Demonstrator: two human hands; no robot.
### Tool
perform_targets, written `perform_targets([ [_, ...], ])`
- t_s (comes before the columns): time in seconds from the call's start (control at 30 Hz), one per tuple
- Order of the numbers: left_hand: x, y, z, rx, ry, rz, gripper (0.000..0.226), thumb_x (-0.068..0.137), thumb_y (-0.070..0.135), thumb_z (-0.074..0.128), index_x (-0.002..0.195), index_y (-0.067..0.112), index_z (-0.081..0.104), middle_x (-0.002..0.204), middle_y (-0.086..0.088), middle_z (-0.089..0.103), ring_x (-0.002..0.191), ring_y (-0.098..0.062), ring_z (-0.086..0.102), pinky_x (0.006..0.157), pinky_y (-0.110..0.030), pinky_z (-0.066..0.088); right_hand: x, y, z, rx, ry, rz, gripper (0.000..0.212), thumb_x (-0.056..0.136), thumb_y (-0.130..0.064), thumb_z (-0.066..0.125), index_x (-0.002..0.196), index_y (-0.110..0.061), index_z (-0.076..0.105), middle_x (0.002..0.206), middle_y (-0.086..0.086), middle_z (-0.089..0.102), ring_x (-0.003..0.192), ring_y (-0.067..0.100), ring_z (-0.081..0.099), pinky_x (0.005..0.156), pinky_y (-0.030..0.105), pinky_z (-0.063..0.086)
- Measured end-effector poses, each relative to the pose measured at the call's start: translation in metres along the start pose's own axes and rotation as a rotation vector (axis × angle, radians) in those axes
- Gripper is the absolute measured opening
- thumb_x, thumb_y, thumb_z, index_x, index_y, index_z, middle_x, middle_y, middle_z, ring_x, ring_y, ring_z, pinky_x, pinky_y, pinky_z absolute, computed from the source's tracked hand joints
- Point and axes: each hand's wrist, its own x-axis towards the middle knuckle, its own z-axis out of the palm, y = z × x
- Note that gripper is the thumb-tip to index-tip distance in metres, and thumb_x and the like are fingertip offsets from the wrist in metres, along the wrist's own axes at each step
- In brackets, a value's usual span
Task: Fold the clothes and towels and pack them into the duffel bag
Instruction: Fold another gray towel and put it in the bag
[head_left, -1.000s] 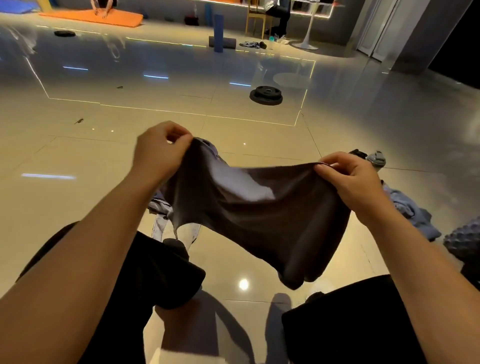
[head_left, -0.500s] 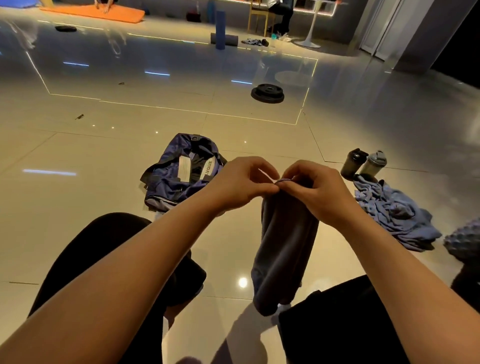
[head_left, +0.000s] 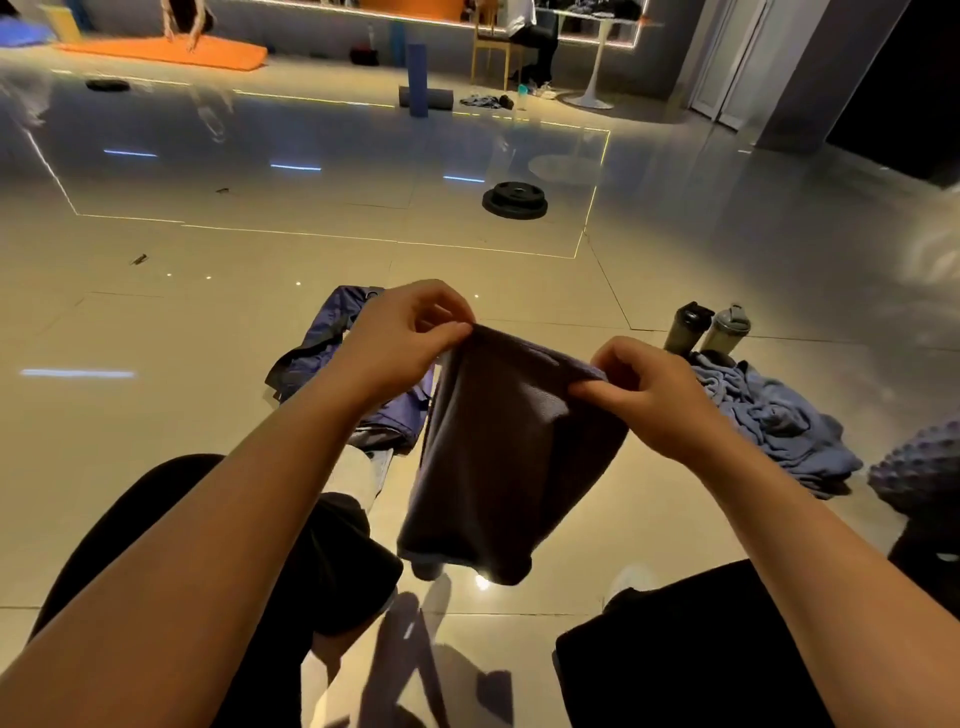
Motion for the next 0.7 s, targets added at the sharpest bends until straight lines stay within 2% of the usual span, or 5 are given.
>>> perform_targets([
  [0.13,0.004,-0.008,-0.015,-0.005,0.166,-0.029,0.021,0.091,0.014,0.062,0.083,0.033,0.062,0.089,0.006,0.065,0.089,-0.014,0.062,0.081,-0.033,0.052,0.003,0.004,-0.003,-0.039,0.016,0.03,0.01,0.087,-0.021,0.068,0.082,-0.025,0.06,0.082,-0.002,0.062,0.076,0.019,0.059,0.066,0.033,0.05],
  [0.23,0.007,-0.013,-0.033,0.011,0.322,-0.052,0.015,0.092,0.011,0.061,0.088,0.025,0.063,0.09,0.002,0.064,0.09,-0.019,0.061,0.082,-0.038,0.054,0.006,0.008,-0.009,-0.071,0.082,0.056,0.006,0.087,-0.022,0.068,0.084,-0.023,0.063,0.081,-0.003,0.062,0.077,0.02,0.058,0.065,0.03,0.047],
  [0.37,0.007,-0.024,-0.058,0.178,0.446,-0.035,0.012,0.091,0.013,0.061,0.094,0.024,0.064,0.094,0.0,0.064,0.088,-0.018,0.06,0.083,-0.04,0.054,0.003,0.003,-0.019,0.202,0.148,0.112,0.004,0.089,-0.017,0.066,0.085,-0.02,0.065,0.087,0.01,0.064,0.086,0.026,0.06,0.078,0.045,0.052],
  [0.57,0.003,-0.039,-0.069,0.303,0.437,-0.083,0.01,0.092,0.017,0.061,0.1,0.018,0.067,0.103,-0.008,0.068,0.095,-0.024,0.062,0.089,-0.047,0.052,0.001,-0.006,-0.023,0.475,0.129,0.204,0.015,0.077,-0.018,0.071,0.089,-0.012,0.064,0.082,0.004,0.064,0.078,0.015,0.063,0.064,0.023,0.053],
  [0.7,0.003,-0.043,-0.073,0.311,0.465,-0.127,0.009,0.092,0.017,0.061,0.098,0.018,0.068,0.101,-0.007,0.068,0.097,-0.025,0.062,0.089,-0.046,0.051,0.004,-0.013,-0.021,0.599,0.125,0.274,0.028,0.066,-0.026,0.071,0.088,-0.012,0.062,0.079,0.002,0.063,0.069,0.009,0.063,0.058,0.02,0.051],
])
